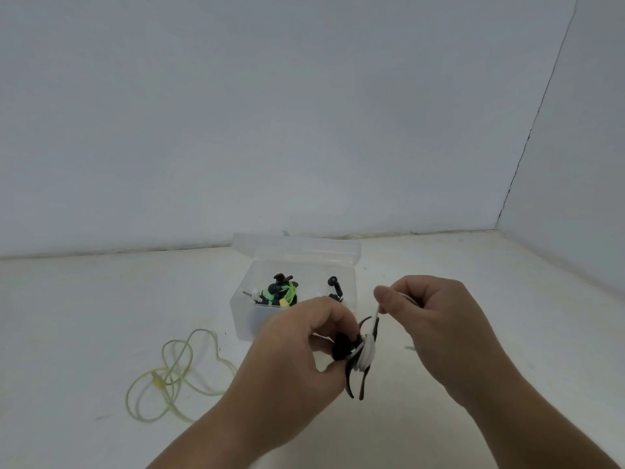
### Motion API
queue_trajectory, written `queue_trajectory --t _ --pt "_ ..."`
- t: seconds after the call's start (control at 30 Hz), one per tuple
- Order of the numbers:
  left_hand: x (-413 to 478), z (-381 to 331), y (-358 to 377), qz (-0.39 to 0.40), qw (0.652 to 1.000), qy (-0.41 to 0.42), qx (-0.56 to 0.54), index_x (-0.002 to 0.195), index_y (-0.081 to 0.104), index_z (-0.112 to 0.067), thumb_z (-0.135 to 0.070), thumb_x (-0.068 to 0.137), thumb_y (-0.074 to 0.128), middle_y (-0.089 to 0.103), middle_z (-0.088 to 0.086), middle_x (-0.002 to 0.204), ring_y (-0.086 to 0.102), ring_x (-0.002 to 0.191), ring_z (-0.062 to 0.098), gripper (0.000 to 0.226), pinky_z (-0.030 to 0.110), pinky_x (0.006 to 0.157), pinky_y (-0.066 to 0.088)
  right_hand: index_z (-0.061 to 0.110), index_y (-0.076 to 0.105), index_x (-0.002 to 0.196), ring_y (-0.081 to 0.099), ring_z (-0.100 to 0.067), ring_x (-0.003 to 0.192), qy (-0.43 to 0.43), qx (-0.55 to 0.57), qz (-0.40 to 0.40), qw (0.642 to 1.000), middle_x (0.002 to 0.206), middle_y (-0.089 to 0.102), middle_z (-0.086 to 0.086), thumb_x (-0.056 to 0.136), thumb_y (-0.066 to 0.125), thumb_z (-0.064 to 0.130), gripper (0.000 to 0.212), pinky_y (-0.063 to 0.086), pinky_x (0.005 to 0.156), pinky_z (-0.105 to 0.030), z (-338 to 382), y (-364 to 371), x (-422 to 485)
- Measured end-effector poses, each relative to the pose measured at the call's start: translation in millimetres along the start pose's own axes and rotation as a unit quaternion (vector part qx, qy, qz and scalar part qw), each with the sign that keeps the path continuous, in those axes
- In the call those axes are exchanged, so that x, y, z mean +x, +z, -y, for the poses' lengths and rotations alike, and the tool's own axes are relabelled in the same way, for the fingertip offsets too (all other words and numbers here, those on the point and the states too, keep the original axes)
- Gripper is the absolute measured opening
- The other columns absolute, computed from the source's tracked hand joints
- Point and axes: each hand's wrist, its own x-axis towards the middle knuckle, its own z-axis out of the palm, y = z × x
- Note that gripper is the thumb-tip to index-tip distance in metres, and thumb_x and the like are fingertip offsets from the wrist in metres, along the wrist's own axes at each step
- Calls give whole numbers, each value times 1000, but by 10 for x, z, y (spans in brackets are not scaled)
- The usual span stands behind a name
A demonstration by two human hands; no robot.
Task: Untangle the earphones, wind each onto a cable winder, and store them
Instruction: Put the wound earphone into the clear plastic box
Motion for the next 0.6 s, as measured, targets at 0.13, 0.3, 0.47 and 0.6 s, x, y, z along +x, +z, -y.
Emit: queue_trajectory --t 0.13,0.3,0.47,0.6 --pt "4 -34 3 -18 998 -5 -61 84 64 -23 10 73 69 69 -3 82 70 80 22 35 30 78 59 11 64 61 23 -12 44 68 4 46 997 51 29 0 92 66 34 38 23 40 -14 -78 39 15" --pt "13 -17 14 -89 990 -23 -110 85 64 -19 1 70 71 71 3 82 72 82 26 26 29 77 59 20 66 61 32 -13 49 95 -43 135 985 54 39 4 98 53 38 43 26 46 -21 -131 149 -15" --pt "37 16 -9 -157 978 -66 -121 85 70 -25 8 71 76 72 -4 82 73 78 17 36 20 71 56 21 68 70 35 -8 47 76 -50 240 966 51 44 13 104 45 28 41 29 50 -21 -98 236 -55" --pt "59 75 -50 -178 978 -82 -68 83 75 -30 11 73 73 70 -11 77 64 64 4 43 10 59 47 23 70 78 36 -9 50 40 -44 261 963 56 44 11 101 51 26 31 30 52 -21 -23 205 -68"
